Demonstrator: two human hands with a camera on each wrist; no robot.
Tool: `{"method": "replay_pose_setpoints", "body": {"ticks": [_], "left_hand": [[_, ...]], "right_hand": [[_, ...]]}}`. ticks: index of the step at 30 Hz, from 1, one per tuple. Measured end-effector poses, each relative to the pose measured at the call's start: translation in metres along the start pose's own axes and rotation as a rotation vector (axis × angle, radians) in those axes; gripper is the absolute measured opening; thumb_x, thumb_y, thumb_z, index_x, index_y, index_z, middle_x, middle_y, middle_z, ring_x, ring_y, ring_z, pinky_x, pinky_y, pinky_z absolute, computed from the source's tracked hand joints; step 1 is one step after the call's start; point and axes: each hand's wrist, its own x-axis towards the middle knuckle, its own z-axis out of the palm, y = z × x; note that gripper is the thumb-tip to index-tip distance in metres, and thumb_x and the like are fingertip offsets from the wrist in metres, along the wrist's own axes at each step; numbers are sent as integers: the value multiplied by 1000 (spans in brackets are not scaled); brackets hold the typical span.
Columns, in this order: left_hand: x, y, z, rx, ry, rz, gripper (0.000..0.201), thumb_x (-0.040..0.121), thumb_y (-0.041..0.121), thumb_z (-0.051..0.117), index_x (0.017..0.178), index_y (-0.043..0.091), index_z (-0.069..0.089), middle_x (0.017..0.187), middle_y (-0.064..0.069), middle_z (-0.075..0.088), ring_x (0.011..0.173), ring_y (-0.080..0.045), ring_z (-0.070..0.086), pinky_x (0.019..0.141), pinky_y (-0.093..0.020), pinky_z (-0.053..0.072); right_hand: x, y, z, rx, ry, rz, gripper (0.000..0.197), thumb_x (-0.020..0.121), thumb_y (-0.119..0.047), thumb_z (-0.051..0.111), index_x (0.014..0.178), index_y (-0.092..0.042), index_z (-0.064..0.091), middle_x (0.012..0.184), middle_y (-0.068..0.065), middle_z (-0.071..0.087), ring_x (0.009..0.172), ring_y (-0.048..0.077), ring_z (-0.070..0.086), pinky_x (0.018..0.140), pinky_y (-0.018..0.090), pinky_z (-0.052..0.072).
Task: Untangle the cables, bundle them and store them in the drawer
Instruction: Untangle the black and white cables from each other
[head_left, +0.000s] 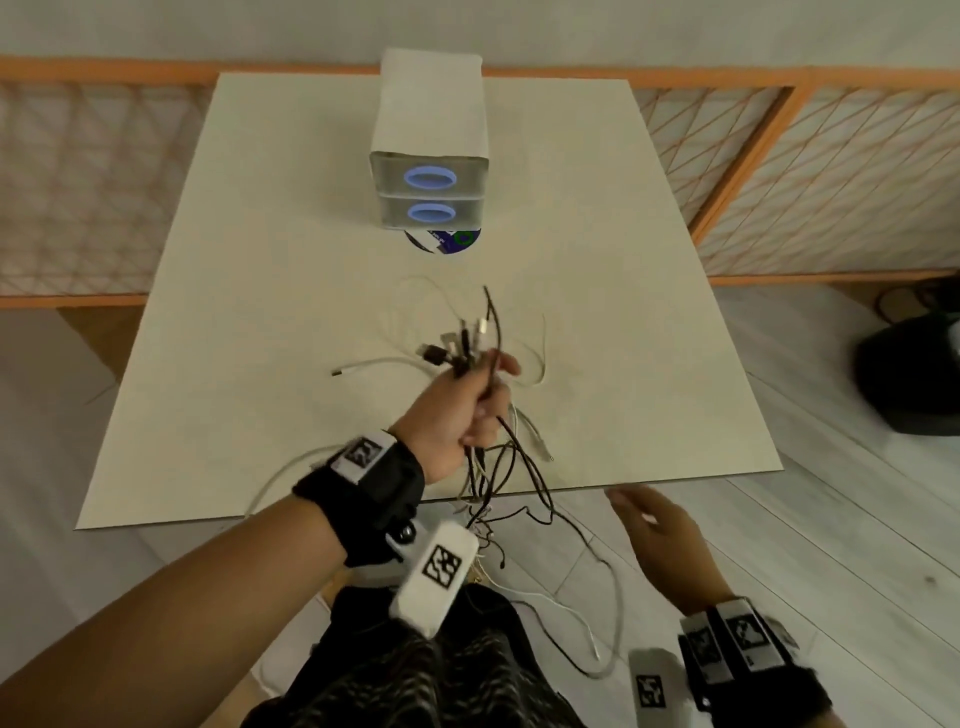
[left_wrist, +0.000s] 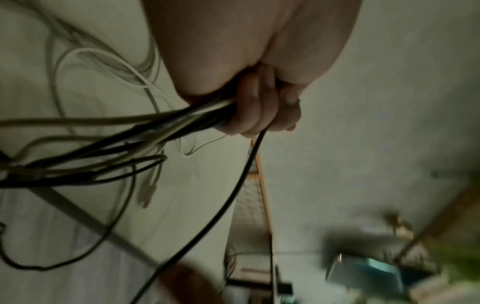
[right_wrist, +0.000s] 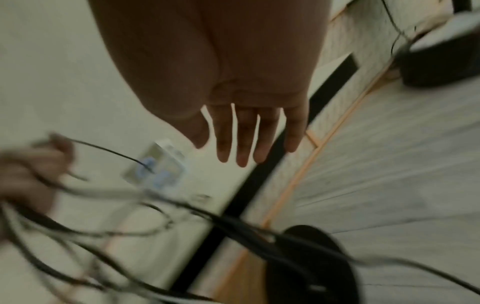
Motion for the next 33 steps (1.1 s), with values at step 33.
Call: {"method": "replay_pose_setpoints", "body": {"ticks": [33], "left_hand": [[-17, -15, -57, 205, -18, -419, 31, 98, 33, 39, 78, 13, 50, 52, 5, 32, 34, -1, 22, 31, -12, 16]], "right_hand": [[28, -11, 22, -388, -374, -165, 14, 87, -26, 58, 90, -18, 69, 91, -1, 70, 82, 12, 62, 78, 26, 50]]}}
